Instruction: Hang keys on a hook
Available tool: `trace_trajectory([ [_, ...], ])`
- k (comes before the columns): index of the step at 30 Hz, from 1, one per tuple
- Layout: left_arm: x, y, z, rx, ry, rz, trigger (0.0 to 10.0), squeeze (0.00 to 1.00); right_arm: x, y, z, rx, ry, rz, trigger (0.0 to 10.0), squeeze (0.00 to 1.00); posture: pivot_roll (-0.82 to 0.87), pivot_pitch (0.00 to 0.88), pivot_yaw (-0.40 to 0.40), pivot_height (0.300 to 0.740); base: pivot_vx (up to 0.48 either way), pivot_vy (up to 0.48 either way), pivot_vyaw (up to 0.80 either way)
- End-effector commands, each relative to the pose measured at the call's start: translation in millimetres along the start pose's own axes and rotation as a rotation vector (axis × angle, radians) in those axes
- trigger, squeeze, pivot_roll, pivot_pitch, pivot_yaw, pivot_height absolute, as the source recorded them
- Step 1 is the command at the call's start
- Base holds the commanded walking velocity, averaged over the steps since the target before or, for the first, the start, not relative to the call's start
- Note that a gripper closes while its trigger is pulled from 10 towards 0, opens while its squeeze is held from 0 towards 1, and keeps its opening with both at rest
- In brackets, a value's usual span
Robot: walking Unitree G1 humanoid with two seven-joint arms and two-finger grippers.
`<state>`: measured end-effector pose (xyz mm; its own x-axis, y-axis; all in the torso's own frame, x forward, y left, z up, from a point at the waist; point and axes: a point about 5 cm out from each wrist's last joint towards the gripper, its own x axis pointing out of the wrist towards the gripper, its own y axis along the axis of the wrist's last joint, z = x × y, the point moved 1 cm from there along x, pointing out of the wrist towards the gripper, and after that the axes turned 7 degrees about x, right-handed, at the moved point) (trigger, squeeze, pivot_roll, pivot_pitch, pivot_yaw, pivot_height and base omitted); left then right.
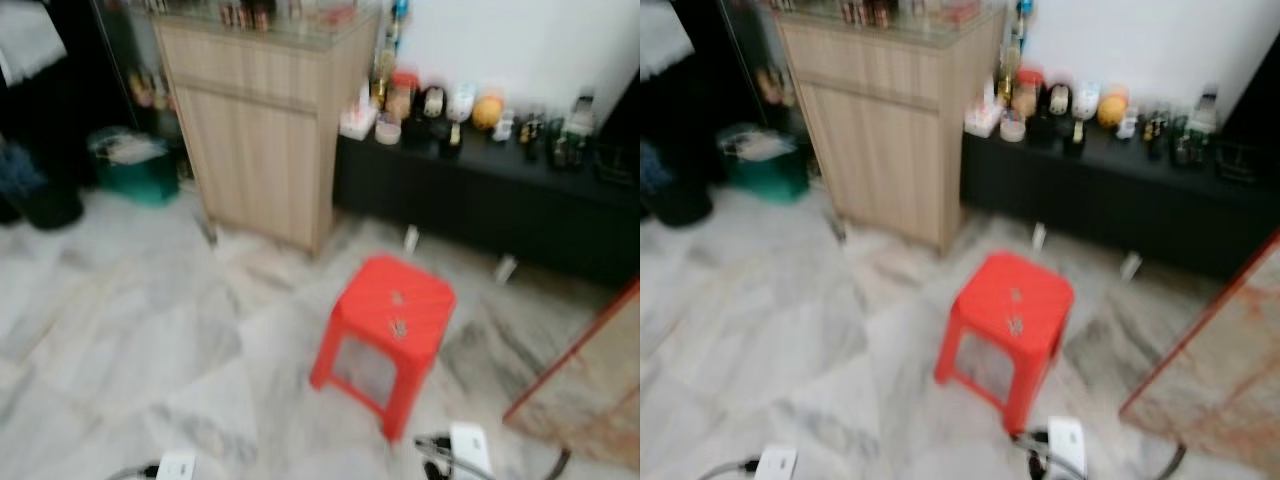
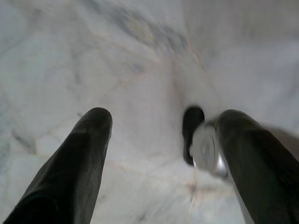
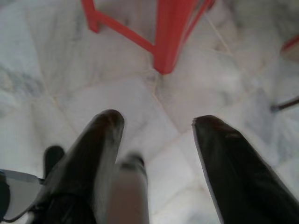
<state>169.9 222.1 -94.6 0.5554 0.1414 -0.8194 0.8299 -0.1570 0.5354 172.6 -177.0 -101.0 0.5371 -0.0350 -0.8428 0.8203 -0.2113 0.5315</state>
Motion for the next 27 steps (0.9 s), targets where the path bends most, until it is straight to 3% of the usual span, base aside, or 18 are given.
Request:
trace_trajectory([
  [1, 0.3, 0.6, 7.3, -0.004, -0.017, 0.000, 10.0, 0.00, -1.6, -3.8, 10.9, 0.002, -0.024, -0.012, 10.0, 0.00, 0.05, 0.000, -0.035, 0.740, 0.304, 0.000, 0.61],
  [27, 0.4, 1.4, 6.5, -0.004, -0.014, 0.003, 10.0, 0.00, -1.6, -4.0, 10.6, 0.045, -0.037, -0.005, 10.0, 0.00, 0.05, 0.000, -0.033, 0.740, 0.304, 0.000, 0.02],
])
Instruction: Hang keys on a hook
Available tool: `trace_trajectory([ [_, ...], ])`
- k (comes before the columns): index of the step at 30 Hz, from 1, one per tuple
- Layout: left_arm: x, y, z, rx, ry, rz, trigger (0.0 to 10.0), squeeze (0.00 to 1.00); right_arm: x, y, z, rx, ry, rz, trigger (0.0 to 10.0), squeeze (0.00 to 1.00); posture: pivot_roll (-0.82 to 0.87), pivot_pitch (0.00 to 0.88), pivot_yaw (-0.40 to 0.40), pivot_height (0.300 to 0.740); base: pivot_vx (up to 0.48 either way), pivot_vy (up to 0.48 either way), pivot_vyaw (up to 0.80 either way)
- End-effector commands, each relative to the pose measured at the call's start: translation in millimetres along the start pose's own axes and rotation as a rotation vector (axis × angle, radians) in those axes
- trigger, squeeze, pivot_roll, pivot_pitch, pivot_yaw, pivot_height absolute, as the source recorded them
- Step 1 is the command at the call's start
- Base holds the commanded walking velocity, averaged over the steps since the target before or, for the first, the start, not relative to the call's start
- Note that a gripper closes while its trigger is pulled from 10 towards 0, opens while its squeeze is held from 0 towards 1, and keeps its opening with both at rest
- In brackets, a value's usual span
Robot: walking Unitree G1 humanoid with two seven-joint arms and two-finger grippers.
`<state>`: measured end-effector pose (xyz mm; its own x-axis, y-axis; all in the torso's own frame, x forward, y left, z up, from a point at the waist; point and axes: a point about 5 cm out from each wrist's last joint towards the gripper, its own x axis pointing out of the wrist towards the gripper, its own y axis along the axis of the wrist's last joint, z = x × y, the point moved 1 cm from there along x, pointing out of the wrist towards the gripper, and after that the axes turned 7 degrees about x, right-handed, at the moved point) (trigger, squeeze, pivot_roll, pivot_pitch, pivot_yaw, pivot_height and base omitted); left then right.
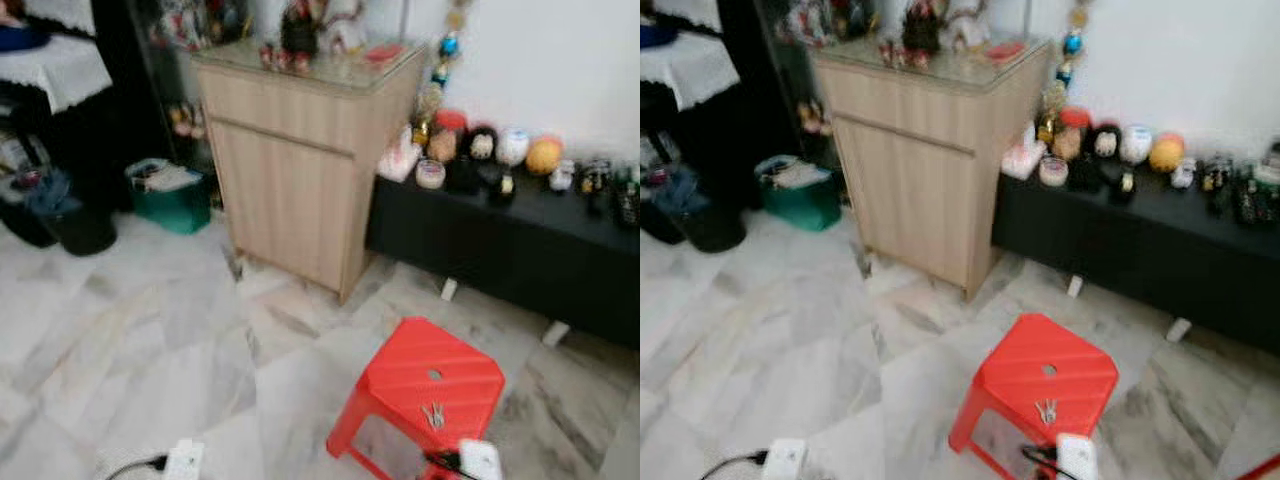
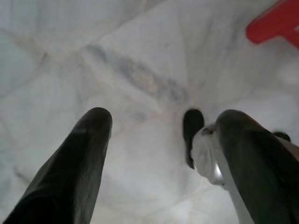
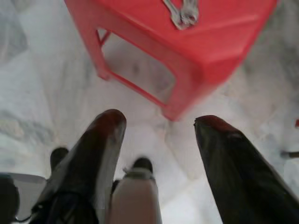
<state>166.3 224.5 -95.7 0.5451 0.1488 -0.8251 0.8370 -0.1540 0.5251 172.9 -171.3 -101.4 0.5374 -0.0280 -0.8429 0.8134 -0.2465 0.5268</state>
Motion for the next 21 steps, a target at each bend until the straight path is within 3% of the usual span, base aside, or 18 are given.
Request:
trace_trajectory([
  [1, 1.0, 5, 8.5, -0.003, -0.019, 0.016, 10.0, 0.00, -2.0, -2, 16.3, 0.010, -0.043, -0.002, 10.0, 0.00, 0.05, 0.000, -0.033, 0.740, 0.304, 0.000, 0.00],
  [5, 1.0, 5, 8.3, 0.006, -0.015, 0.014, 10.0, 0.00, -2.2, -2, 16.3, 0.019, -0.042, 0.008, 10.0, 0.00, 0.05, 0.000, -0.032, 0.740, 0.277, 0.000, 0.00],
  [14, 0.4, 7, 5.6, -0.030, 0.036, 0.046, 10.0, 0.00, -2.6, 2, 14.9, 0.044, -0.025, 0.058, 10.0, 0.00, 0.05, 0.000, -0.035, 0.740, 0.000, 0.000, 0.00],
  [21, -1.5, 16, 3.4, -0.069, 0.070, 0.157, 10.0, 0.00, -4.6, 10, 15.1, 0.100, -0.028, 0.168, 10.0, 0.00, 0.05, 0.000, -0.037, 0.740, 0.000, 0.000, 0.00],
])
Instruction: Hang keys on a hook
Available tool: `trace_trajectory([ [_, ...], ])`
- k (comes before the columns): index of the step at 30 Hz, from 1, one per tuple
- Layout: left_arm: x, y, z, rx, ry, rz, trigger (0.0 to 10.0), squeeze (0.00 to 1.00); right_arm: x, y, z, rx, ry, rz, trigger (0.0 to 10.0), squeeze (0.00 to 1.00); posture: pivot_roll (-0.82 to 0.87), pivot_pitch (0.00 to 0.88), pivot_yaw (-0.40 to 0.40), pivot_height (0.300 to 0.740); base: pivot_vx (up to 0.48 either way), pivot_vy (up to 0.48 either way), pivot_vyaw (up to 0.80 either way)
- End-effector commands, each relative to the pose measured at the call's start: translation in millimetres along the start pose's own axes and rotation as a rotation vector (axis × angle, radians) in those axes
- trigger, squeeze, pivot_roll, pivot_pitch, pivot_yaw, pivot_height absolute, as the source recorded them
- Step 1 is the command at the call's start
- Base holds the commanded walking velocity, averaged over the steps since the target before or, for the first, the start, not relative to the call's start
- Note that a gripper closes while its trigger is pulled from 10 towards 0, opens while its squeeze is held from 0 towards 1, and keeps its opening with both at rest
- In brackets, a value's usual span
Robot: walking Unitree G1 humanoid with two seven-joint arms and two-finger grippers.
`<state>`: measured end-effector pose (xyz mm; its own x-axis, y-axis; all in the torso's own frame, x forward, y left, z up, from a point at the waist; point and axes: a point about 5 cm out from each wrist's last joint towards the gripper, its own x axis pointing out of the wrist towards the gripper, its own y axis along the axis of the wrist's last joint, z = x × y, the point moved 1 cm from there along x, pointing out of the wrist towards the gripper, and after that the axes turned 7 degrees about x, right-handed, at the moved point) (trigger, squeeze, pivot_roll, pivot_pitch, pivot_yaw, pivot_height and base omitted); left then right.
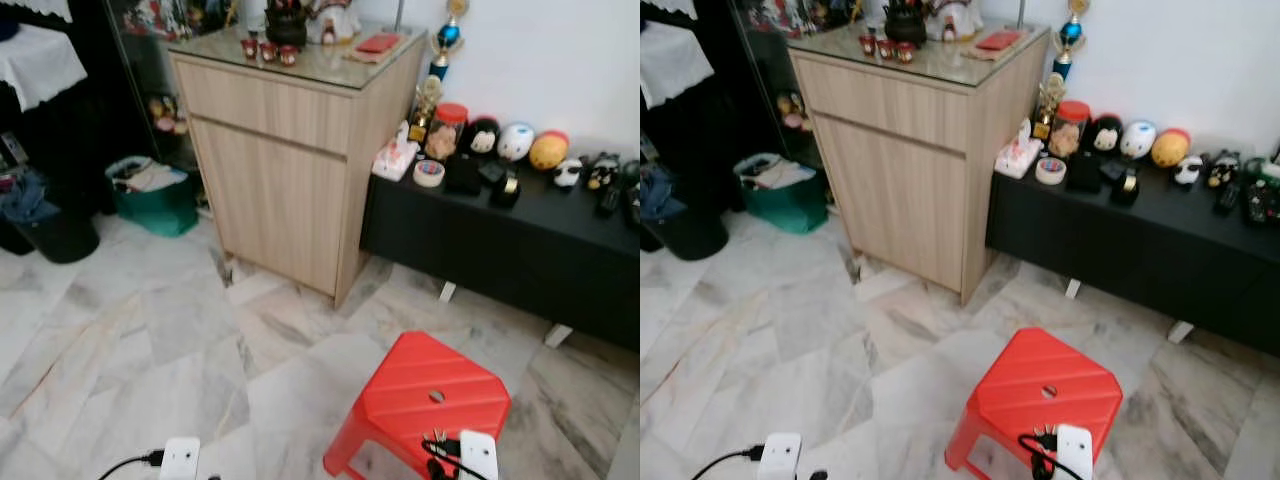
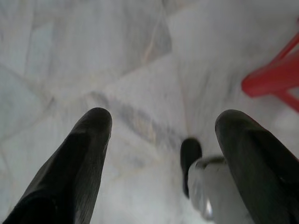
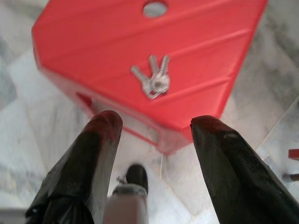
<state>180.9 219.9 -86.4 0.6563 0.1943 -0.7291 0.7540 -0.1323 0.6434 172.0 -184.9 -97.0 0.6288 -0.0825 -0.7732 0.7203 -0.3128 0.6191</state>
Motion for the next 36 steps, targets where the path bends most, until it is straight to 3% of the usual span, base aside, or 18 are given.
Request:
trace_trajectory([
  [1, 0.7, 11, -2.3, -0.020, 0.010, 0.082, 10.0, 0.00, -0.5, 7, 1.6, 0.032, -0.007, 0.065, 10.0, 0.00, 0.05, 0.000, -0.037, 0.740, 0.000, 0.000, 0.00],
  [2, 5.1, 39, -8.8, -0.017, 0.023, 0.185, 10.0, 0.00, -1.0, 9, 1.0, 0.034, 0.002, 0.093, 10.0, 0.00, 0.05, 0.000, -0.037, 0.740, 0.000, 0.000, 0.00],
  [3, 7.4, 80, -16.1, -0.030, 0.027, 0.341, 10.0, 0.00, 3.3, 34, -5.5, 0.031, 0.029, 0.178, 10.0, 0.00, 0.05, 0.000, -0.037, 0.740, 0.000, 0.000, 0.00],
  [6, 5.4, 103, -16.1, -0.014, 0.022, 0.447, 10.0, 0.00, 9.1, 83, -18.5, 0.026, 0.056, 0.310, 10.0, 0.00, 0.04, 0.000, -0.034, 0.740, 0.000, 0.000, 0.00],
  [10, 2.2, 122, -18.2, -0.026, 0.022, 0.540, 10.0, 0.00, 7.1, 100, -23.4, 0.008, 0.076, 0.394, 10.0, 0.00, 0.04, 0.000, -0.035, 0.740, 0.000, 0.000, 0.00],
  [11, -2.5, 135, -17.1, -0.025, 0.009, 0.620, 10.0, 0.00, 3.9, 108, -27.4, -0.035, 0.103, 0.457, 10.0, 0.00, 0.04, 0.000, -0.035, 0.740, 0.000, 0.000, 0.00],
  [16, -16.2, 137, -13.9, -0.004, 0.002, 0.737, 10.0, 0.00, -6.2, 118, -32.1, -0.032, 0.145, 0.591, 10.0, 0.00, 0.03, 0.000, -0.033, 0.740, 0.000, 0.000, 0.00],
  [21, -23.1, 138, -13.9, -0.010, 0.008, 0.780, 10.0, 0.00, -10.4, 120, -29.0, -0.043, 0.136, 0.628, 10.0, 0.00, 0.03, 0.000, -0.035, 0.740, 0.000, 0.000, 0.00],
  [36, -23.4, 149, -11.9, -0.017, 0.008, 0.785, 10.0, 0.00, -4.2, 121, -32.9, -0.033, 0.117, 0.558, 10.0, 0.00, 0.03, 0.000, -0.036, 0.726, 0.000, 0.000, 0.00],
])
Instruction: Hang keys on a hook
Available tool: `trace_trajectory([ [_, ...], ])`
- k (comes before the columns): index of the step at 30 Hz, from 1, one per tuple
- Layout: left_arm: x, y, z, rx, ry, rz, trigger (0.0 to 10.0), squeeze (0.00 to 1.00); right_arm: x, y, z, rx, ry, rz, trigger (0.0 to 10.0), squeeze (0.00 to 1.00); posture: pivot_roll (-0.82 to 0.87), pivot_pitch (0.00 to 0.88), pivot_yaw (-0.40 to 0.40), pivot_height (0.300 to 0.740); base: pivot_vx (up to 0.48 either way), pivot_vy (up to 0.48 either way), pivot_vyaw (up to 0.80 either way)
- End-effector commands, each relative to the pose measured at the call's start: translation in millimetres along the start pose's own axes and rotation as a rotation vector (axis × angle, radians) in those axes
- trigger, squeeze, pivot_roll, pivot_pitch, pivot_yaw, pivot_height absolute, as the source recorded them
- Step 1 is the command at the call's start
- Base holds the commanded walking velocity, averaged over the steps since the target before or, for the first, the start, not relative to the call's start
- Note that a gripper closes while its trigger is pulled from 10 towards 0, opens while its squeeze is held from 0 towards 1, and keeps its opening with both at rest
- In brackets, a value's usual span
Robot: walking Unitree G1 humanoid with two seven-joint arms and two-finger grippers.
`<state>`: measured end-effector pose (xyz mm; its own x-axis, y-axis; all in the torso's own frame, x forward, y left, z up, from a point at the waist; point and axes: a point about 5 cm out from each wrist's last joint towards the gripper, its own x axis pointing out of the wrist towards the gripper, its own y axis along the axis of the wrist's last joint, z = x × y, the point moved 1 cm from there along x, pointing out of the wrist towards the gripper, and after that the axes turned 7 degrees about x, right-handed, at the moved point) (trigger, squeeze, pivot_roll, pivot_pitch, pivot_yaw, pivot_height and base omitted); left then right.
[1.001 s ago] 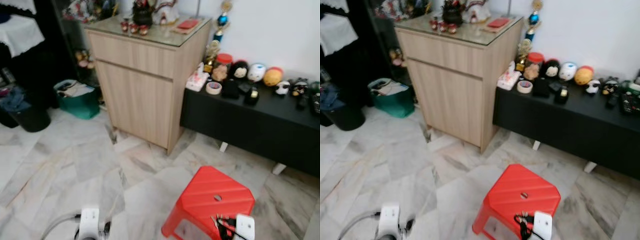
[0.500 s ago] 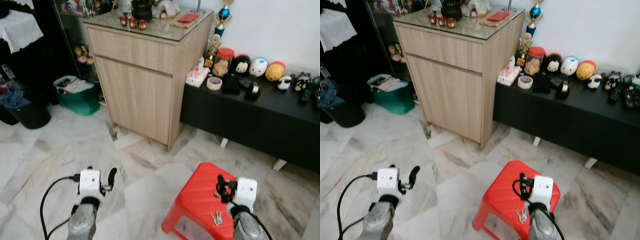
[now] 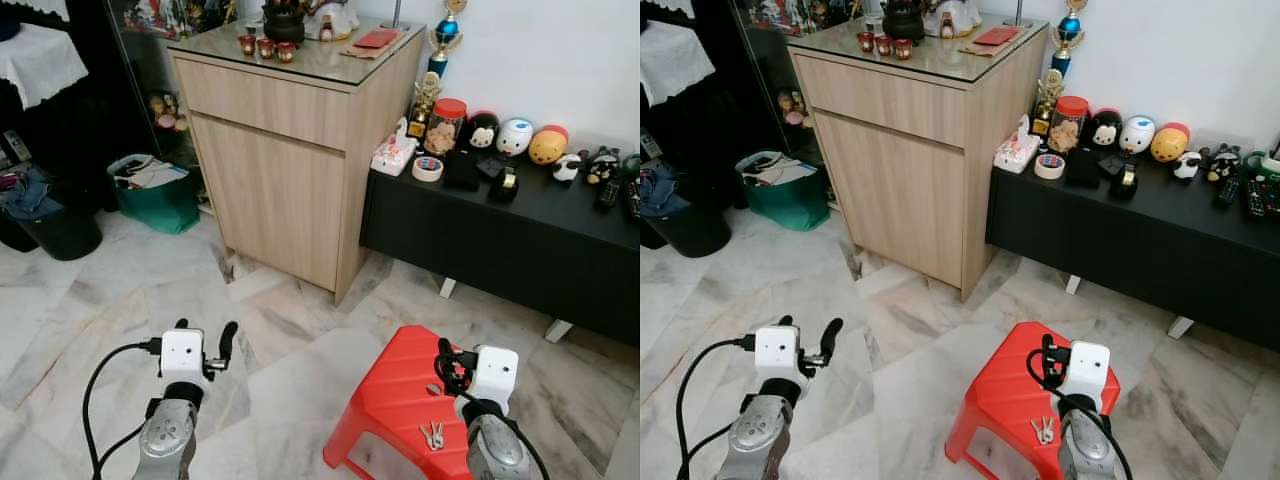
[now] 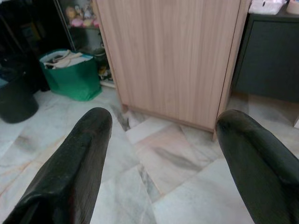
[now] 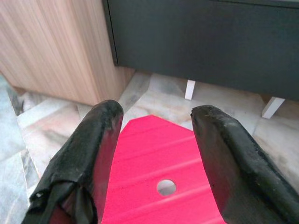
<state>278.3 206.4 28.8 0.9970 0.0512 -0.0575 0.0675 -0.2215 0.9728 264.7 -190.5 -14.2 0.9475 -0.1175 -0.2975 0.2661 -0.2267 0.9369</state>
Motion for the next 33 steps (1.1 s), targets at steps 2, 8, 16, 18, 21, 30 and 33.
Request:
trace_trajectory([
  [2, -0.5, 0.3, -1.6, -0.007, 0.012, -0.003, 10.0, 0.00, 1.2, -1.4, 1.6, -0.009, -0.011, -0.024, 10.0, 0.00, 0.03, 0.000, -0.036, 0.716, 0.000, 0.000, 0.00],
  [8, 2.0, 3.0, 0.1, -0.008, 0.009, 0.000, 10.0, 0.00, 1.1, -3.4, 1.4, -0.017, -0.006, -0.041, 10.0, 0.00, 0.03, 0.000, -0.036, 0.681, 0.000, 0.000, 0.00],
  [16, 3.9, 5.5, 1.0, -0.014, 0.006, 0.004, 10.0, 0.00, 3.9, -0.2, -3.7, -0.014, 0.019, -0.037, 10.0, 0.00, 0.03, 0.010, -0.036, 0.658, 0.000, 0.000, 0.00],
  [18, 3.2, 5.0, 0.7, -0.012, 0.008, 0.002, 10.0, 0.00, 4.0, -0.5, -3.6, -0.010, 0.019, -0.041, 10.0, 0.00, 0.04, 0.016, -0.036, 0.658, 0.000, 0.000, 0.00],
  [21, 2.9, 4.8, 0.2, -0.012, 0.009, 0.000, 10.0, 0.00, 4.1, -0.1, -3.6, -0.007, 0.019, -0.038, 10.0, 0.00, 0.04, 0.016, -0.036, 0.658, 0.000, 0.000, 0.00],
  [30, 2.2, 3.8, -1.8, -0.009, 0.009, -0.014, 10.0, 0.00, 4.1, -2.0, -6.6, 0.007, 0.041, -0.053, 10.0, 0.00, 0.04, 0.022, -0.032, 0.658, 0.000, 0.000, 0.00],
  [33, 2.6, 4.4, 0.0, -0.012, 0.002, -0.013, 10.0, 0.00, 3.5, -3.8, -7.4, 0.007, 0.042, -0.061, 10.0, 0.00, 0.04, 0.022, -0.031, 0.658, 0.000, 0.000, 0.00],
])
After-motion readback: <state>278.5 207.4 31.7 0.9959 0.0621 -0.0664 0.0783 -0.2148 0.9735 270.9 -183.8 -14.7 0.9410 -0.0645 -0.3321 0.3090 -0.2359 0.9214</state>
